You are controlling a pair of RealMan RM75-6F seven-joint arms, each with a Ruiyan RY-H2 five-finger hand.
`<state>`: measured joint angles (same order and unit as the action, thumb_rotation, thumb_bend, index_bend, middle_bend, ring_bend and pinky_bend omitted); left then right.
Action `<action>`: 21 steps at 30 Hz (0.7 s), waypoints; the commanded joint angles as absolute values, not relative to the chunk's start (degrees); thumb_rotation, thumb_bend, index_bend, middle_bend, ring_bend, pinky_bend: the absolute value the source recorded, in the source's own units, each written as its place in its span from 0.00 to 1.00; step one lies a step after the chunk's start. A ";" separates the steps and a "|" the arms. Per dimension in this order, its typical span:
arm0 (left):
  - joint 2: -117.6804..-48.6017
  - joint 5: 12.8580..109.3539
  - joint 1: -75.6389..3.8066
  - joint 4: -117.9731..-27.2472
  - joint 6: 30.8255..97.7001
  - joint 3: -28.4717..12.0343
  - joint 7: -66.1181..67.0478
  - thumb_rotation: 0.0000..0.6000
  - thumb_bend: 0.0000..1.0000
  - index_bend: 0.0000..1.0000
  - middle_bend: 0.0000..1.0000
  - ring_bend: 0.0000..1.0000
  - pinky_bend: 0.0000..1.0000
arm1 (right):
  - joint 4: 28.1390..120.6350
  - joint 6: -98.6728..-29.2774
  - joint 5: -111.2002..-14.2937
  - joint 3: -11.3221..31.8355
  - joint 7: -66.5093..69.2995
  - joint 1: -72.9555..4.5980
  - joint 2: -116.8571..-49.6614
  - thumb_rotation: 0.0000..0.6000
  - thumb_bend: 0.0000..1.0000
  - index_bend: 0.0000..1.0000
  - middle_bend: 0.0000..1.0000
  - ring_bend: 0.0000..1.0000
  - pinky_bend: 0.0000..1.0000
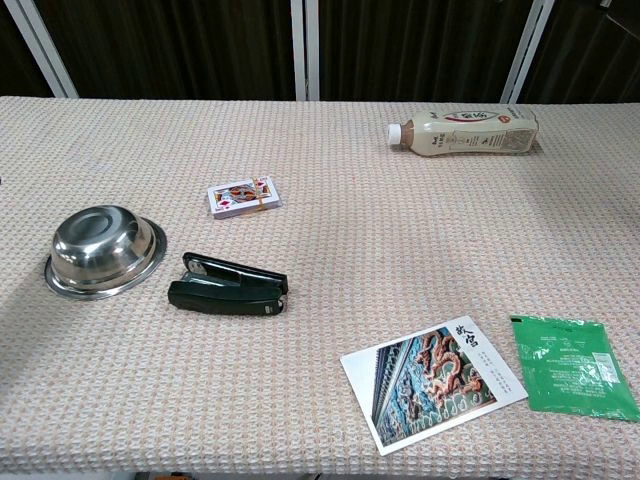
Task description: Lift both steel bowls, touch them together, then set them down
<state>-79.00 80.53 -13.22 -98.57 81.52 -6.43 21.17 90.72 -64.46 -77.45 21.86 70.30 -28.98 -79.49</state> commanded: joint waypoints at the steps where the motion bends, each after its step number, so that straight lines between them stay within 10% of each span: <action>1: -79.12 80.46 -13.33 -98.56 81.37 -6.39 20.99 0.48 0.03 0.09 0.08 0.00 0.14 | 90.72 -64.64 -77.50 21.74 70.29 -28.84 -79.35 1.00 0.21 0.61 0.49 0.45 0.36; 7: -79.41 79.99 -14.11 -98.04 79.86 -6.16 20.95 0.49 0.03 0.09 0.08 0.00 0.14 | 90.86 -65.12 -77.73 21.56 70.00 -28.65 -78.89 1.00 0.21 0.61 0.49 0.45 0.36; 15: -80.17 75.68 -19.51 -92.94 68.36 -7.15 15.42 0.85 0.03 0.06 0.08 0.00 0.14 | 91.28 -65.46 -77.92 21.55 69.34 -28.65 -77.99 1.00 0.21 0.61 0.49 0.45 0.37; 21: -80.75 72.40 -24.24 -89.83 58.09 -7.53 10.13 0.89 0.03 0.05 0.08 0.00 0.14 | 91.66 -65.47 -77.37 21.42 68.07 -28.47 -77.29 1.00 0.21 0.61 0.49 0.45 0.37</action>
<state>-80.31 74.57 -21.53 -91.81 62.42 -7.16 12.73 91.62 -65.48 -77.40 21.42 68.11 -28.49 -77.33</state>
